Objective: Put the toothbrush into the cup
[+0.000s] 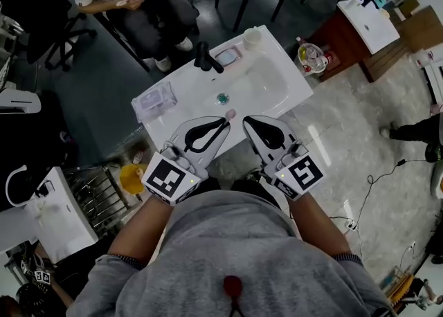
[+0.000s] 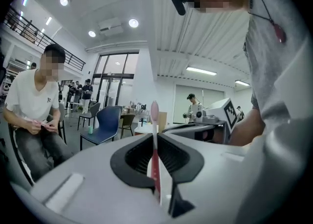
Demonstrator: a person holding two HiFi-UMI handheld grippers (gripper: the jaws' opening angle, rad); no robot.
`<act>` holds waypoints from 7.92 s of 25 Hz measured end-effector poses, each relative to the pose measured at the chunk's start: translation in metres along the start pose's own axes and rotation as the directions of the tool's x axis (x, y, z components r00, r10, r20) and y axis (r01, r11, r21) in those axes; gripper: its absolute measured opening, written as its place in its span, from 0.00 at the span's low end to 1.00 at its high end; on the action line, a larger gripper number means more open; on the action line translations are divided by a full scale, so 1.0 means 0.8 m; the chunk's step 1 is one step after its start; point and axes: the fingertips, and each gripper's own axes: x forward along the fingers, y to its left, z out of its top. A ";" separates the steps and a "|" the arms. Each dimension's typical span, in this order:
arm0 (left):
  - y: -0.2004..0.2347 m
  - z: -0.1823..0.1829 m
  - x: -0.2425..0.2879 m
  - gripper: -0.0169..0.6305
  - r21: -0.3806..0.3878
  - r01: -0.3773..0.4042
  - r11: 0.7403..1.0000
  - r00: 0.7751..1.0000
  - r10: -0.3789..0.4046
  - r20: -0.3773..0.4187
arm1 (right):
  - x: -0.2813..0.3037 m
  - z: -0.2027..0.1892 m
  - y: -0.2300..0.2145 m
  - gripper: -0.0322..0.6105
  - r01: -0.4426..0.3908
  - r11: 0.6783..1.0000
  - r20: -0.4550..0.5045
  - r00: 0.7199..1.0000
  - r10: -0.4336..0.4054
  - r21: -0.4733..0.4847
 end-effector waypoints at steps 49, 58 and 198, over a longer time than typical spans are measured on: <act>-0.016 0.040 0.194 0.09 -0.020 -0.193 0.981 0.966 0.193 0.174 | -0.081 0.028 -0.173 0.06 -0.063 0.997 0.041 0.997 0.064 -0.044; 0.055 0.046 0.203 0.09 -0.035 -0.201 0.979 0.959 0.204 0.198 | -0.017 0.033 -0.200 0.06 -0.065 0.997 0.011 0.998 0.066 -0.050; 0.192 -0.034 0.351 0.04 -0.006 -0.385 0.923 0.918 0.383 0.105 | 0.077 -0.019 -0.387 0.06 -0.234 0.970 -0.031 0.972 0.233 -0.059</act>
